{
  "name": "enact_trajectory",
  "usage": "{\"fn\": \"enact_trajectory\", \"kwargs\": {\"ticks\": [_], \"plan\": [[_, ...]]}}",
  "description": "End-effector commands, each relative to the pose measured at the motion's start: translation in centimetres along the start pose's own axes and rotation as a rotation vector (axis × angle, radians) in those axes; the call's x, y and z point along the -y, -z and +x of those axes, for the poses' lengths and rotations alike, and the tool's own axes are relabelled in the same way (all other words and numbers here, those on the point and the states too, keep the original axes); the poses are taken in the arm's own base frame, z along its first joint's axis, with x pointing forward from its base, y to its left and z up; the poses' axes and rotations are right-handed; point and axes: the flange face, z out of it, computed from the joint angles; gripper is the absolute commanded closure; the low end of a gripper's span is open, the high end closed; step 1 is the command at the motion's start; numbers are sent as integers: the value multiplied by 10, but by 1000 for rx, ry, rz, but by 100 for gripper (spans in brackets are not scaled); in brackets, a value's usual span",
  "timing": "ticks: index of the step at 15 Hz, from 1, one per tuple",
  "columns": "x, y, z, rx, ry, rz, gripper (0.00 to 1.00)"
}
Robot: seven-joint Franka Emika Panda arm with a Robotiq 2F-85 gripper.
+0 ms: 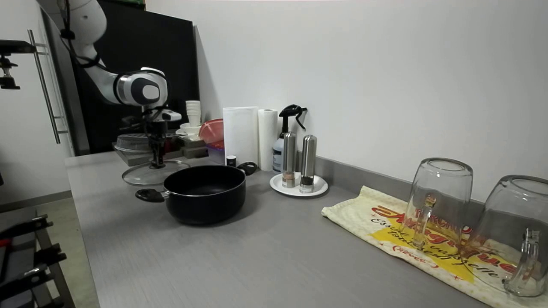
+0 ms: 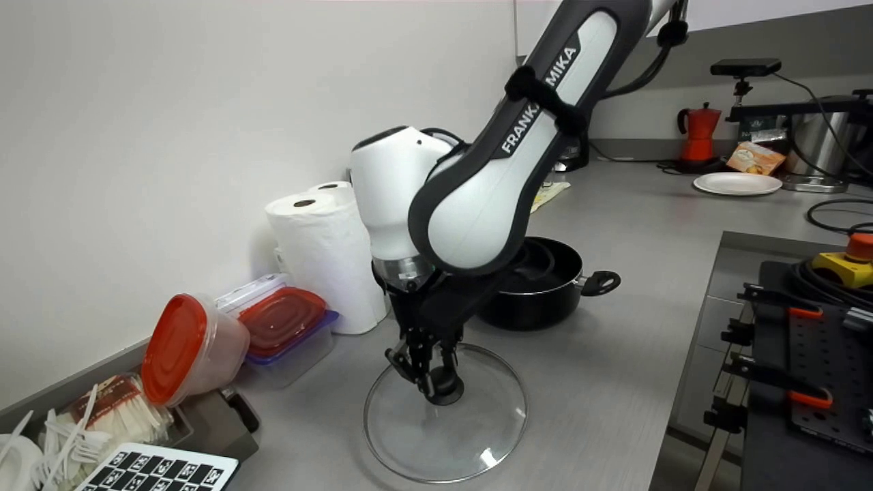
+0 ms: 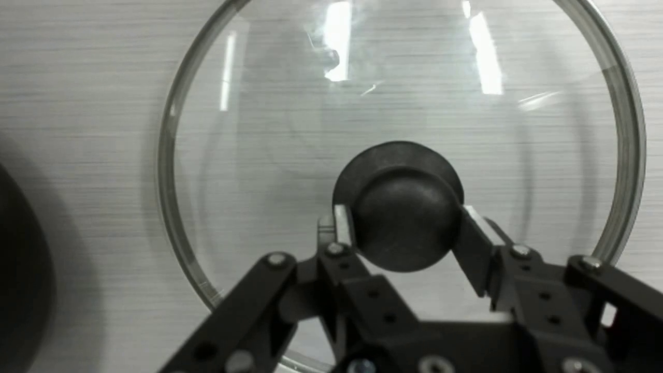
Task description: Remove the lid from the black pot
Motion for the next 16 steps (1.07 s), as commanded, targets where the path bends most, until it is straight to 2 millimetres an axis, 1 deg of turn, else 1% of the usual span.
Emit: {"fn": "enact_trajectory", "kwargs": {"ticks": [1,3,6,7,8,9,11,12,16], "plan": [[8,-20,9,-27,-11,-47,75],[9,-29,10,-22,-12,-63,75],[16,-29,10,-30,-11,-74,75],[17,-28,10,-26,-11,-74,25],[9,-30,6,-7,-4,-44,49],[11,-30,6,-8,-4,-45,44],[13,-29,6,-11,-3,-45,29],[13,-29,6,-12,-3,-45,25],[12,-29,7,-12,-4,-46,25]]}}
